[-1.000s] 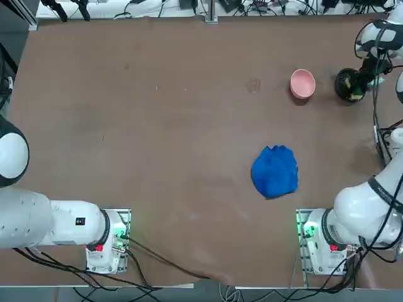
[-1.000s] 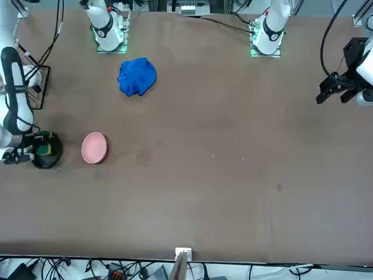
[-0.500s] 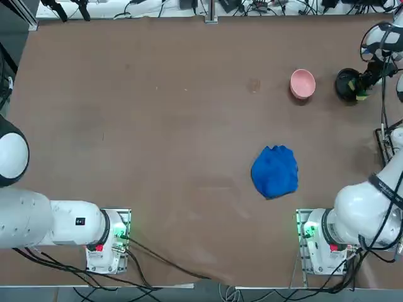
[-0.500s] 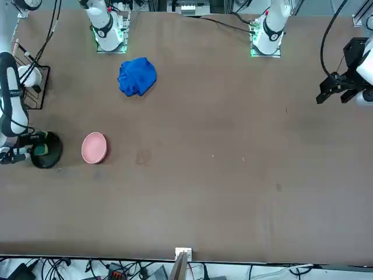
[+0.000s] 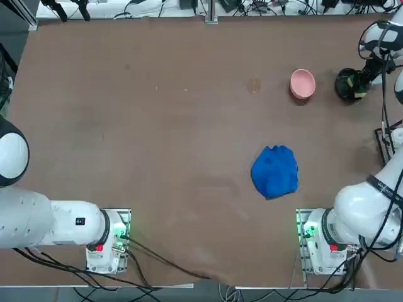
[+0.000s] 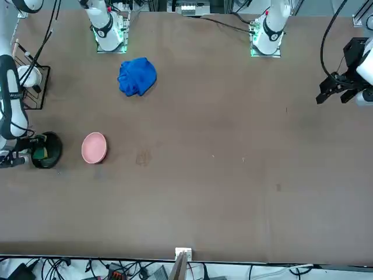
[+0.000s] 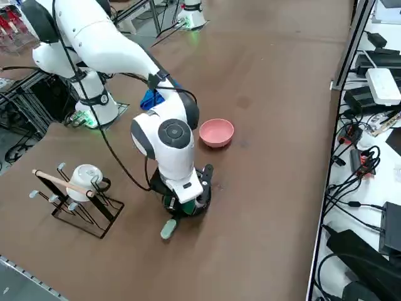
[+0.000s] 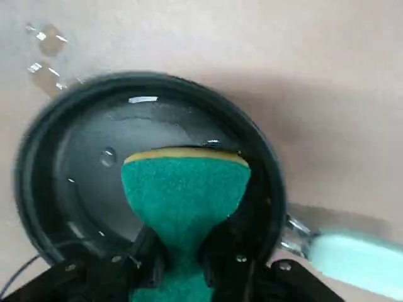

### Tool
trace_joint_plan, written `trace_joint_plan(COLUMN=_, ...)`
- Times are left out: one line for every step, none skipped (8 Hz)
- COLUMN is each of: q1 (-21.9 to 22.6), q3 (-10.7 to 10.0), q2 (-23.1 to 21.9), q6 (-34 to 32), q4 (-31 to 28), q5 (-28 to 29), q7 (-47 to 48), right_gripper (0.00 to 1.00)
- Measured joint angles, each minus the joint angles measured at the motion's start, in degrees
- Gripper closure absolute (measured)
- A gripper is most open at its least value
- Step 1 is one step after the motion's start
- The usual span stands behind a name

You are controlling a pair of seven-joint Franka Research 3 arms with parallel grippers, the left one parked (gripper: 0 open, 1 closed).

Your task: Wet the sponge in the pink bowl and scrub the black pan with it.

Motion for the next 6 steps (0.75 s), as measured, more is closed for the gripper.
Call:
trace_joint_plan(q1=0.71, q3=0.45, q2=0.0, q6=0.0, q4=0.02, q5=0.08, q7=0.7, right_gripper=0.67)
trace_joint_plan(q1=1.66, q3=0.69, q2=0.01, q6=-0.02, q4=0.03, q5=0.5, q7=1.18, right_gripper=0.67)
trace_joint_plan(q1=2.67, q3=0.75, q2=0.02, q6=-0.27, q4=0.03, q5=1.06, q7=1.41, right_gripper=0.67)
trace_joint_plan(q1=3.45, q3=0.75, q2=0.03, q6=-1.27, q4=0.04, q5=1.18, q7=1.56, right_gripper=0.67)
trace_joint_plan(q1=3.73, q3=0.75, q2=0.0, q6=-2.54, q4=0.08, q5=1.18, q7=1.57, right_gripper=0.67)
trace_joint_plan(q1=3.71, q3=0.69, q2=-0.02, q6=-3.73, q4=0.16, q5=1.17, q7=1.44, right_gripper=0.67)
